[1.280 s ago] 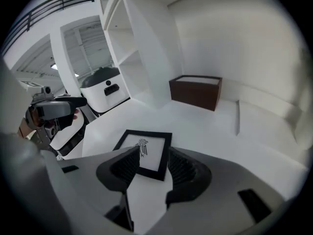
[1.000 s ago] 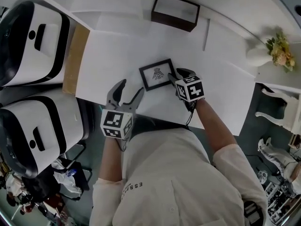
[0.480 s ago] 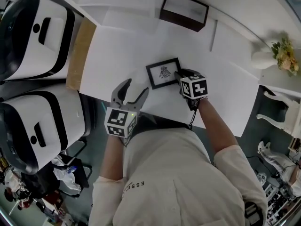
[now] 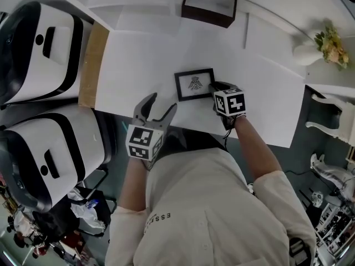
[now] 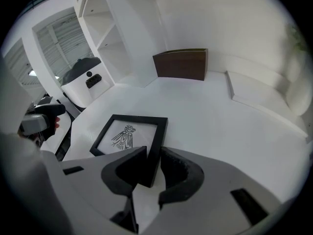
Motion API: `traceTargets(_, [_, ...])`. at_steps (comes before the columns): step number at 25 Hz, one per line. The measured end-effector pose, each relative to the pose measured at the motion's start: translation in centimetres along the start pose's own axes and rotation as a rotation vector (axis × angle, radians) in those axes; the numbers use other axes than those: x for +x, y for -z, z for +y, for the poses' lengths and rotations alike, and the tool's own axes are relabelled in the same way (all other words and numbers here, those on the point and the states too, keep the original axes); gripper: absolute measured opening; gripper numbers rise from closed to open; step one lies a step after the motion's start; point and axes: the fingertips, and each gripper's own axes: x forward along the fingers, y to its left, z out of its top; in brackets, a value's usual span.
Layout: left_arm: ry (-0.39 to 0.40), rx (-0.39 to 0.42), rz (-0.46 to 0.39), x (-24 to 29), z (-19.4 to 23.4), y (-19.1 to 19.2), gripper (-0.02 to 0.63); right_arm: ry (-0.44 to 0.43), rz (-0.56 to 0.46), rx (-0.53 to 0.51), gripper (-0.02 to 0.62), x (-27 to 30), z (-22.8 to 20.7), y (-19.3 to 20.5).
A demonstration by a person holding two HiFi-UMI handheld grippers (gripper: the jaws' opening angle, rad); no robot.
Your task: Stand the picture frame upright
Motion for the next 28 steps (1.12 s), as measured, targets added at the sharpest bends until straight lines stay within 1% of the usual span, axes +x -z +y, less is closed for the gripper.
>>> traceTargets(8, [0.039,0.014,0.046,-1.9,-0.7,2.8,0.291,0.036,-0.015,0.037,0.098,-1.3,1.6,3.0])
traceTargets(13, [0.054,0.025,0.052,-3.5,-0.9,3.9,0.290,0.061,-0.027,0.059,0.098,-2.0,2.6,4.4])
traceTargets(19, [0.073,-0.016,0.056,-5.2,-1.1,5.5,0.291,0.082,-0.024,0.065,0.097,-2.8,4.8,6.6])
traceTargets(24, [0.097,-0.032,0.085,-6.2,-1.6,7.8,0.291,0.091,-0.028,0.074,0.097,-3.4,6.2,8.3])
traceTargets(28, [0.134,-0.084,0.088,-6.5,-2.3,9.6,0.290,0.109,-0.034,0.089,0.097,-3.9,6.7,9.7])
